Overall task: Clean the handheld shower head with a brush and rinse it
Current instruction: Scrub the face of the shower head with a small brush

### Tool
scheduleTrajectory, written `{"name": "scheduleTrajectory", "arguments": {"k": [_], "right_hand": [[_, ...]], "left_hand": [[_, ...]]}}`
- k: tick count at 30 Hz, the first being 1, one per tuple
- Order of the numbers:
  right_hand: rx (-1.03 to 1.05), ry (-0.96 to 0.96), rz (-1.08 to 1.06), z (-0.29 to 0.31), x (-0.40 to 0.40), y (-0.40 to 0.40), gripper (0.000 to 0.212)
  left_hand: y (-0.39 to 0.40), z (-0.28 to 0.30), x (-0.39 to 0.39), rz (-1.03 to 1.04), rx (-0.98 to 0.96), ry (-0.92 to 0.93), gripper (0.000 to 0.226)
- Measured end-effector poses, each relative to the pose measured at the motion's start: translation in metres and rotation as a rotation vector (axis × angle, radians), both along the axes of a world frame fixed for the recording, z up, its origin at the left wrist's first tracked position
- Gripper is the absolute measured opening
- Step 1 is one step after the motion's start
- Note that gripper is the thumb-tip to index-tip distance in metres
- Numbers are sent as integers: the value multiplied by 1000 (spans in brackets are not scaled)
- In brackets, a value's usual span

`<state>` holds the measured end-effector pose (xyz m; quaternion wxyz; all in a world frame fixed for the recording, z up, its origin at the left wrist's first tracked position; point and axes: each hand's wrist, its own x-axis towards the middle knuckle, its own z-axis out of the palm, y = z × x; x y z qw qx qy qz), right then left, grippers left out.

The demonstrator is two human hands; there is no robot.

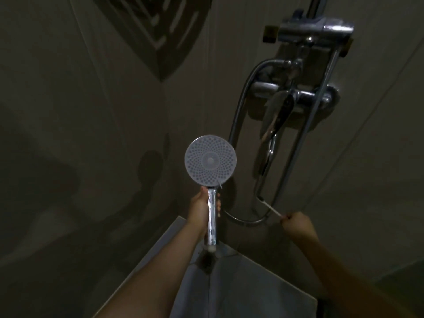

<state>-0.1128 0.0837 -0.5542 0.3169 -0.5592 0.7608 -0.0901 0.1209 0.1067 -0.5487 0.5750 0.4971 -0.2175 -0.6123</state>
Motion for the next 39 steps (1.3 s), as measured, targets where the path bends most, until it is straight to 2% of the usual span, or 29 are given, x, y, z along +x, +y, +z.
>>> {"name": "scheduleTrajectory", "arguments": {"k": [9,18,22,26,30,34,39], "right_hand": [[-256,56,18,-23,2,-26,30],[-283,107,141,3,3,-22,26],[-480,203,165,18,-7,-11,20],[-516,288,226,51,-12,-4,19],[-570,404,434,108,6,-6,23],[-645,326,585,163,37,-19,21],[-502,368,536,192,70,-42,28]], "left_hand": [[-26,-51,-27,-16,-25,14,52],[-26,-50,-36,-15,1,3,51],[-24,-45,-30,-1,22,26,51],[-13,-31,-23,32,61,93,51],[1,4,-14,54,104,89,50],[9,42,0,86,123,77,51],[18,85,18,129,127,76,51]]}}
